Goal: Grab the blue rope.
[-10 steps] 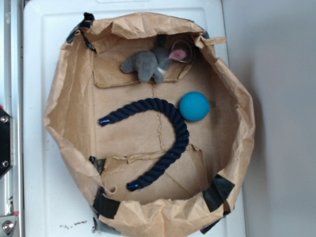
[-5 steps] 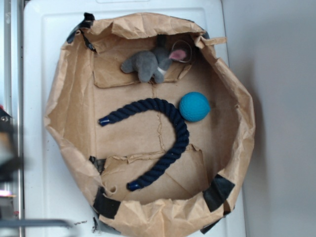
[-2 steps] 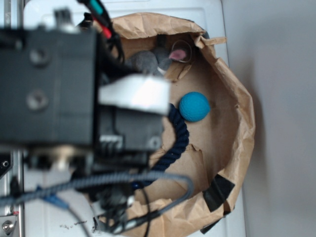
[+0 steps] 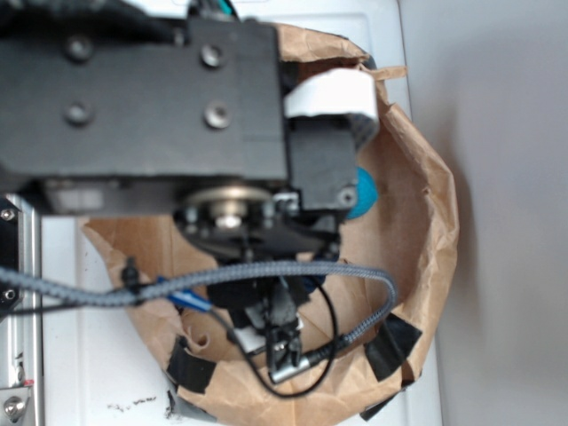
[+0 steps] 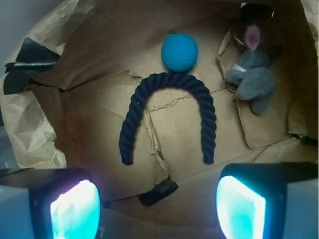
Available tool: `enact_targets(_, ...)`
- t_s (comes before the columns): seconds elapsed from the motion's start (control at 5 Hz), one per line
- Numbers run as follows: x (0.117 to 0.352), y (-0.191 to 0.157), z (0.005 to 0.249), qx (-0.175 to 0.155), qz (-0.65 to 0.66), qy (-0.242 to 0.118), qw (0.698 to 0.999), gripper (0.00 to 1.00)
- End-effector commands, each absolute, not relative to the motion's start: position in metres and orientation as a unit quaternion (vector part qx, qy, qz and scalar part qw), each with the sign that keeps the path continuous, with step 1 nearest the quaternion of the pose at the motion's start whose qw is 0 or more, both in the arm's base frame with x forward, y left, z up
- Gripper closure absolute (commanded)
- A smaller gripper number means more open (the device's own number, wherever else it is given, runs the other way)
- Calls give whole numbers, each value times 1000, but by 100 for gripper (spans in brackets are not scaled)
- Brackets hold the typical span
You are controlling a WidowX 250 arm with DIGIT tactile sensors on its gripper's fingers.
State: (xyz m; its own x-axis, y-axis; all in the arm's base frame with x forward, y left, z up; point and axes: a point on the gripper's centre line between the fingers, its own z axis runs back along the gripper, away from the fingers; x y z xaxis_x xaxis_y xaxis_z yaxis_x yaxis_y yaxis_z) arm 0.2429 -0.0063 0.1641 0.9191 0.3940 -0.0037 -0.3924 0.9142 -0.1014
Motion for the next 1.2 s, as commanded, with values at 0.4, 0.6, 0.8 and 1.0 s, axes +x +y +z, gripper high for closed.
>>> enact_targets(0.4, 271, 0, 161, -59, 241, -52, 967, 0)
enact_targets(0.6, 298, -5, 132, -59, 279, -70, 956, 0)
enact_targets(0.8, 310, -9, 109, -50, 290, -75, 953, 0)
enact_targets(1.0, 304, -4, 102, -40, 289, -77, 954, 0)
